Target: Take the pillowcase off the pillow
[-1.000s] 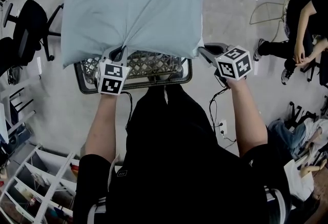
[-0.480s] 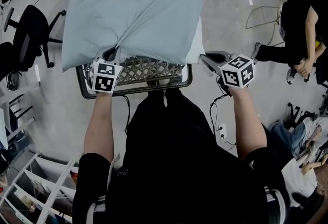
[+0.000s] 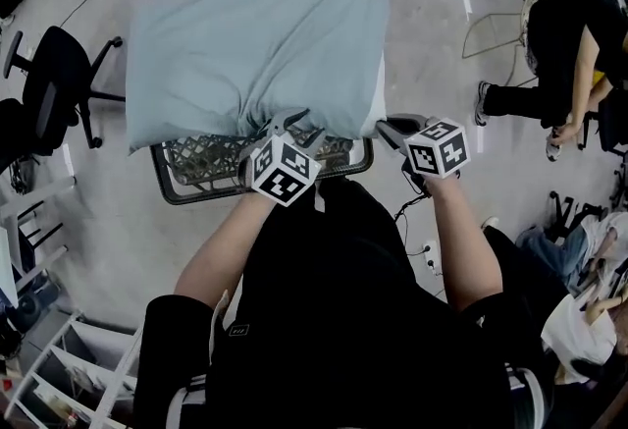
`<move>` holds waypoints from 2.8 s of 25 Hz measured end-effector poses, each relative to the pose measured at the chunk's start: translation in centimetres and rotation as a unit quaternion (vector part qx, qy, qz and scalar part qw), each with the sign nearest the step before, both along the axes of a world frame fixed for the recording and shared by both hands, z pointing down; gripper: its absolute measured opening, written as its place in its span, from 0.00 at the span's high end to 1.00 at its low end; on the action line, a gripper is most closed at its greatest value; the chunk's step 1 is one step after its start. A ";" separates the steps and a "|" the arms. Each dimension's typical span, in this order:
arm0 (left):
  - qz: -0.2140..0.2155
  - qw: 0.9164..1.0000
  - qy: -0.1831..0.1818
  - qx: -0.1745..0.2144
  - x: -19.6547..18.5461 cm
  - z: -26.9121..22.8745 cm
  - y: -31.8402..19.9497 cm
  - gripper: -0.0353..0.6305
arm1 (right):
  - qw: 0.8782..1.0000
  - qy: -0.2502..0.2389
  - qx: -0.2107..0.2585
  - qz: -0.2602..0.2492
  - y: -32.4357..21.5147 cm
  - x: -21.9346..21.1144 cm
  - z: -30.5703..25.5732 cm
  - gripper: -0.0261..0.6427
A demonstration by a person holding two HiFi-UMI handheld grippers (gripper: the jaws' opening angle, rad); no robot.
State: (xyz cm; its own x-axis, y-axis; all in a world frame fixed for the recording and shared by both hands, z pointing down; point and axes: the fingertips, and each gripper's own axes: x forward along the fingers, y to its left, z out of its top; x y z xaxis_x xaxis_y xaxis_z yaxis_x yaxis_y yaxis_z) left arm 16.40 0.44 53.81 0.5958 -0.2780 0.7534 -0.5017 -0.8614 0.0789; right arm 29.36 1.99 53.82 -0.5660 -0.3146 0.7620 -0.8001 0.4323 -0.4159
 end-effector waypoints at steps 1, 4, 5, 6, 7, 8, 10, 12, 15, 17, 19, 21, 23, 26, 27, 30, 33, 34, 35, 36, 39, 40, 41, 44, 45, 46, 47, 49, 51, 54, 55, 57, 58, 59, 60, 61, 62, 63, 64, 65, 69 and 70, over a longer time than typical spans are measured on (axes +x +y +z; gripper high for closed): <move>-0.003 1.000 -0.014 0.008 0.5 0.8 -0.2 0.66 | 1.000 0.002 0.002 0.000 0.1 -0.1 -0.1 0.92; -0.020 0.999 -0.026 0.011 0.3 1.8 -0.9 0.77 | 1.000 0.006 0.005 0.008 0.3 0.0 0.0 0.92; -0.018 0.999 -0.027 0.011 -0.1 1.8 -0.9 0.83 | 1.000 0.007 0.006 0.014 0.4 0.1 0.1 0.92; -0.014 0.999 -0.028 0.012 -0.5 1.7 -0.8 0.88 | 1.000 0.007 0.007 0.018 0.5 0.2 0.0 0.92; -0.009 0.999 -0.028 0.013 -1.0 1.6 -0.7 0.91 | 1.000 0.007 0.009 0.020 0.5 0.3 0.0 0.92; -0.008 0.999 -0.029 0.013 -1.7 1.6 -0.6 0.92 | 1.000 0.007 0.011 0.020 0.5 0.3 -0.1 0.92; -0.015 0.999 -0.029 0.009 -3.0 1.7 -0.8 0.93 | 1.000 0.006 0.013 0.016 0.5 0.4 -0.2 0.92; -0.030 0.999 -0.027 0.002 -4.4 1.8 -1.1 0.93 | 1.000 0.005 0.014 0.013 0.7 0.6 -0.4 0.92; -0.047 0.998 -0.040 0.008 -7.1 1.7 -2.0 0.93 | 1.000 0.005 0.015 0.009 0.9 0.6 -0.6 0.92; -0.059 0.997 -0.048 0.012 -9.3 1.8 -2.9 0.93 | 1.000 0.002 0.014 0.010 1.0 0.7 -0.7 0.92; -0.072 0.996 -0.045 0.007 -10.8 1.8 -3.7 0.93 | 1.000 -0.002 0.012 0.011 1.2 0.7 -0.7 0.92; -0.082 0.995 -0.056 0.017 -12.0 1.6 -4.7 0.93 | 1.000 -0.005 0.012 0.017 1.3 0.9 -0.8 0.92; -0.119 0.984 -0.117 0.069 -15.6 1.1 -6.9 0.94 | 0.999 -0.007 0.009 0.032 1.2 1.7 -0.8 0.93; -0.208 0.971 -0.100 0.069 -21.7 -0.9 -10.6 0.94 | 0.998 -0.036 -0.010 0.053 0.9 2.3 -0.8 0.93; -0.214 0.973 -0.065 0.052 -21.6 -1.9 -11.3 0.94 | 0.998 -0.034 -0.012 0.048 0.7 2.1 -0.8 0.93; -0.160 0.985 -0.023 0.054 -17.5 -3.5 -11.3 0.94 | 1.000 0.011 -0.028 0.007 0.7 0.9 0.1 0.91; -0.124 0.992 0.010 0.035 -13.9 -3.4 -11.2 0.94 | 0.997 0.044 -0.052 -0.024 1.6 0.7 1.3 0.86; -0.116 0.993 0.014 0.030 -12.9 -3.2 -11.5 0.94 | 0.997 0.045 -0.061 -0.028 1.9 1.1 1.5 0.83; -0.107 0.994 0.015 0.028 -11.9 -3.1 -11.9 0.94 | 0.996 0.044 -0.070 -0.028 2.2 1.9 1.7 0.79; -0.100 0.995 0.015 0.026 -10.9 -3.0 -12.4 0.94 | 0.996 0.040 -0.075 -0.022 2.2 2.8 1.9 0.73; -0.080 0.996 0.014 0.022 -8.3 -2.9 -14.5 0.94 | 0.997 0.015 -0.068 0.028 0.5 5.9 1.5 0.73; -0.073 0.997 0.009 0.023 -7.6 -2.9 -15.3 0.93 | 0.997 0.008 -0.061 0.045 -0.4 6.9 1.3 0.73; -0.066 0.998 0.003 0.024 -6.8 -2.9 -16.2 0.93 | 0.997 0.006 -0.054 0.056 -1.4 7.7 1.2 0.73; -0.046 0.998 -0.024 0.025 -4.2 -2.3 -18.8 0.86 | 0.997 0.014 -0.034 0.066 -4.9 9.7 1.7 0.72; -0.039 0.998 -0.035 0.025 -3.2 -1.9 -19.7 0.84 | 0.997 0.013 -0.030 0.065 -6.2 10.0 2.1 0.72; -0.032 0.998 -0.046 0.026 -2.2 -1.6 -20.7 0.83 | 0.998 0.009 -0.026 0.063 -7.6 10.1 2.6 0.72; -0.025 0.998 -0.056 0.027 -1.3 -1.2 -21.8 0.82 | 0.998 0.003 -0.024 0.061 -9.0 10.0 3.2 0.72; -0.014 0.997 -0.070 0.028 0.4 -0.2 -24.3 0.81 | 0.998 -0.013 -0.022 0.055 -12.0 9.5 4.4 0.69; -0.008 0.996 -0.082 0.027 1.7 0.9 -27.1 0.80 | 0.998 -0.034 -0.023 0.045 -15.1 8.6 5.5 0.68; 0.001 0.994 -0.106 0.020 2.7 2.9 -30.4 0.79 | 0.996 -0.082 -0.032 0.019 -18.6 6.8 6.8 0.62; 0.005 0.993 -0.114 0.014 3.0 3.6 -31.2 0.79 | 0.994 -0.098 -0.039 0.002 -19.3 6.1 7.2 0.58; 0.014 0.992 -0.128 -0.003 3.4 4.9 -32.1 0.76 | 0.990 -0.122 -0.060 -0.043 -20.1 5.0 8.0 0.52; 0.018 0.991 -0.134 -0.013 3.6 5.5 -32.2 0.76 | 0.987 -0.132 -0.070 -0.063 -20.3 4.4 8.5 0.49; 0.019 0.990 -0.137 -0.025 3.6 6.0 -32.2 0.76 | 0.983 -0.143 -0.079 -0.078 -20.4 3.9 8.9 0.46; 0.019 0.990 -0.138 -0.036 3.7 6.5 -32.0 0.76 | 0.980 -0.154 -0.088 -0.087 -20.6 3.5 9.3 0.42; 0.019 0.989 -0.136 -0.049 3.8 6.8 -31.9 0.76 | 0.978 -0.164 -0.094 -0.094 -20.7 3.1 9.6 0.38; 0.018 0.989 -0.132 -0.060 3.8 6.9 -31.9 0.76 | 0.975 -0.173 -0.096 -0.102 -20.8 2.6 9.7 0.37; 0.020 0.989 -0.130 -0.068 3.9 7.0 -32.0 0.77 | 0.973 -0.181 -0.093 -0.113 -20.9 2.0 9.7 0.37; 0.024 0.989 -0.132 -0.070 3.8 7.0 -32.1 0.77 | 0.971 -0.186 -0.084 -0.128 -20.9 1.4 9.5 0.39; 0.031 0.987 -0.141 -0.065 3.6 7.0 -32.2 0.80 | 0.969 -0.186 -0.069 -0.145 -20.9 0.8 9.1 0.45; 0.069 0.974 -0.213 -0.015 2.7 6.5 -32.3 0.93 | 0.969 -0.162 -0.013 -0.188 -20.7 1.0 7.5 0.66; 0.073 0.971 -0.228 -0.002 2.3 6.2 -32.4 0.93 | 0.968 -0.163 -0.006 -0.190 -20.6 1.3 7.0 0.70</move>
State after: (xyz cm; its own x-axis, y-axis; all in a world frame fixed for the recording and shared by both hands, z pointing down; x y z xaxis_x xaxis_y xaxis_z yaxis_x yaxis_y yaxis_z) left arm 18.74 -32.00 60.03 0.2331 -0.2111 0.9493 -0.3574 -0.9265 -0.1182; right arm 30.70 -18.58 60.79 -0.8501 -0.0288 0.5259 -0.4097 0.6637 -0.6258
